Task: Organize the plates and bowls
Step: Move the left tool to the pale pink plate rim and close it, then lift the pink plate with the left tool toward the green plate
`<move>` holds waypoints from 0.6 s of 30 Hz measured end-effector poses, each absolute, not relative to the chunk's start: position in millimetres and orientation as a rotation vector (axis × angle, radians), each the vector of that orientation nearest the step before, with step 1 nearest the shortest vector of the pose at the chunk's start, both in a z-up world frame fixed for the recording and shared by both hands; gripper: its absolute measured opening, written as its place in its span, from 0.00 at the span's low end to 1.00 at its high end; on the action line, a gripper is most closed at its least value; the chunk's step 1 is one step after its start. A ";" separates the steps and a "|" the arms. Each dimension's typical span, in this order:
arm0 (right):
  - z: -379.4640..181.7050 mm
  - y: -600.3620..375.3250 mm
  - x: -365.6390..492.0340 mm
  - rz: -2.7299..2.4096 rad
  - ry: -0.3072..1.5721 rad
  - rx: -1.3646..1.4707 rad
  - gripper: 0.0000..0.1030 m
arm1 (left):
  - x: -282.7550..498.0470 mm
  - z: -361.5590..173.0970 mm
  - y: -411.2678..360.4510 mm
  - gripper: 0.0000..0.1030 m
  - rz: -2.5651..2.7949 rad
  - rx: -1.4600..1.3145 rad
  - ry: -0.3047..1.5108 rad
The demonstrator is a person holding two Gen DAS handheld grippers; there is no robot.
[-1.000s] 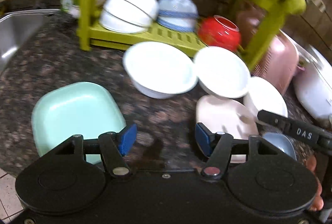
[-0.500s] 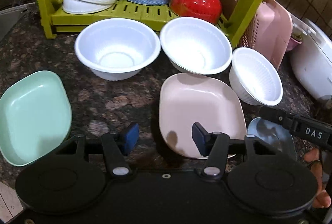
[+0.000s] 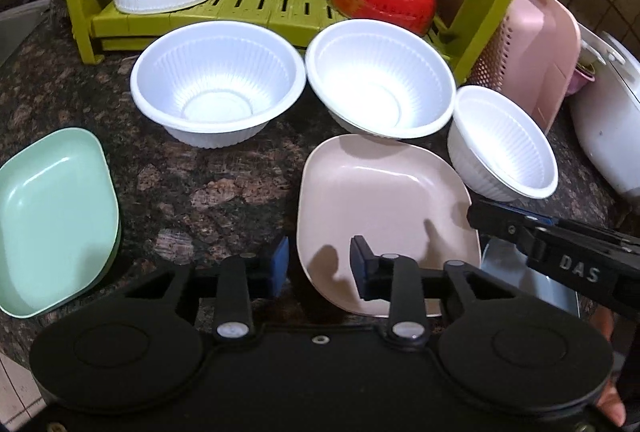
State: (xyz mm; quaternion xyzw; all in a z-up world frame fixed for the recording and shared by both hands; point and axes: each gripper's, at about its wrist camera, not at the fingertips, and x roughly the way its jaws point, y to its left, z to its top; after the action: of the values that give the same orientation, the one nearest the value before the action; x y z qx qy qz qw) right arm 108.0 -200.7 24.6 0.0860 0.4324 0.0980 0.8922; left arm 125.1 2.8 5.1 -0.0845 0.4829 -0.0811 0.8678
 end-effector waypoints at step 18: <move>9.6 -189.0 118.2 0.195 0.963 0.181 0.13 | 134.1 -10.6 9.0 0.34 -0.162 -0.183 1.069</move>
State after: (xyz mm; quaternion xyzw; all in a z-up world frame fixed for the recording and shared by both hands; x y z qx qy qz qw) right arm 118.2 -189.0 9.6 0.0867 0.4618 0.0935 0.8778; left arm 134.1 9.0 -10.6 -0.0872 0.5082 -0.0772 0.8533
